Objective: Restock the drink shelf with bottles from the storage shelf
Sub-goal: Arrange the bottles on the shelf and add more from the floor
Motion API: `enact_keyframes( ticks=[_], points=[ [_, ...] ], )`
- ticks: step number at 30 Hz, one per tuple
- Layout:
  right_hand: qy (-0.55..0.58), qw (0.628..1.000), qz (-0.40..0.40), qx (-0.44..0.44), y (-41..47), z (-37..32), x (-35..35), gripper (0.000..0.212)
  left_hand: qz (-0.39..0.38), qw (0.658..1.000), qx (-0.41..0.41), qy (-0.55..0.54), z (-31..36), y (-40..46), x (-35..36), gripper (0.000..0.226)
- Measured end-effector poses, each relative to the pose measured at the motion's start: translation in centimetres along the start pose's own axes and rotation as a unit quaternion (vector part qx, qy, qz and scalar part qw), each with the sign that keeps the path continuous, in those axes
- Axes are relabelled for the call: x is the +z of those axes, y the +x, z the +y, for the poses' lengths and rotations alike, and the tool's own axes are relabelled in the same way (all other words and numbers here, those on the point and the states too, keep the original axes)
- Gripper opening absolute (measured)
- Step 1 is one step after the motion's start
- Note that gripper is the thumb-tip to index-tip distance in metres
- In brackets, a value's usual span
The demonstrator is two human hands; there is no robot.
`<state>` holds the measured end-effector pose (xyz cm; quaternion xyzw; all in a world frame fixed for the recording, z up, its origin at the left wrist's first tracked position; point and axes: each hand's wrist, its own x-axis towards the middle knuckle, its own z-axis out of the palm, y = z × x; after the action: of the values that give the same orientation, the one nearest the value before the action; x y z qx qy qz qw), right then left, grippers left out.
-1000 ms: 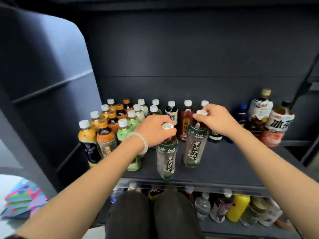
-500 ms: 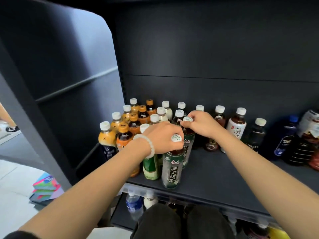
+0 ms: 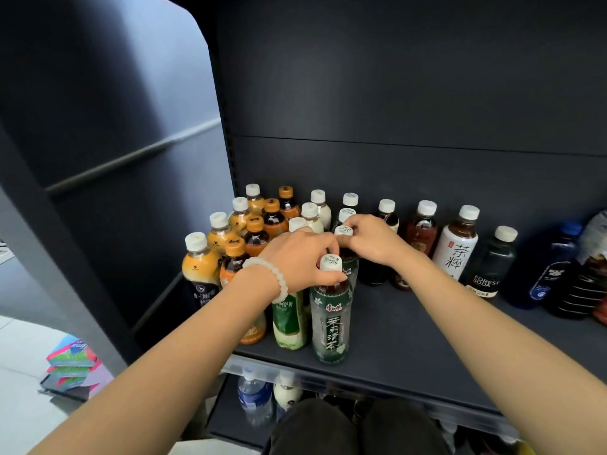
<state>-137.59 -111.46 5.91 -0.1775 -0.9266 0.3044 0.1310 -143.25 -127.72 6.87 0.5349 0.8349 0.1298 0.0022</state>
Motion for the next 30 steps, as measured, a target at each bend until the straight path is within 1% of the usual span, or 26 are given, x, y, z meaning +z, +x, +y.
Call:
enact_keyframes(
  ticks=[4,9,15,19,24,27,30],
  points=[
    [-0.007,1.0,-0.003,-0.002,0.3,-0.2,0.0,0.023,0.007,1.0,0.003,-0.012,-0.3,0.0,-0.1,0.034],
    [0.004,1.0,-0.011,-0.008,0.5,0.0,-0.1,0.029,0.012,1.0,0.012,0.008,-0.6,0.1,-0.4,0.037],
    [-0.005,1.0,0.013,-0.014,0.6,0.6,0.3,0.034,0.02,1.0,0.008,0.011,-0.7,0.0,-0.4,0.041],
    [0.006,1.0,0.019,-0.016,0.4,0.7,0.4,0.03,0.023,1.0,-0.005,-0.001,-0.7,0.0,-0.4,0.04],
    [0.01,1.0,0.023,-0.017,0.3,0.7,0.7,0.013,0.015,1.0,0.002,0.008,0.2,0.4,0.0,0.038],
    [0.014,0.999,0.024,-0.019,0.0,0.5,0.8,0.016,0.027,0.999,0.0,0.018,0.2,0.0,0.1,0.04],
    [0.03,0.999,0.025,-0.017,-0.2,0.6,0.9,0.02,0.033,0.999,0.007,0.036,0.0,-0.8,0.4,0.046]
  ],
)
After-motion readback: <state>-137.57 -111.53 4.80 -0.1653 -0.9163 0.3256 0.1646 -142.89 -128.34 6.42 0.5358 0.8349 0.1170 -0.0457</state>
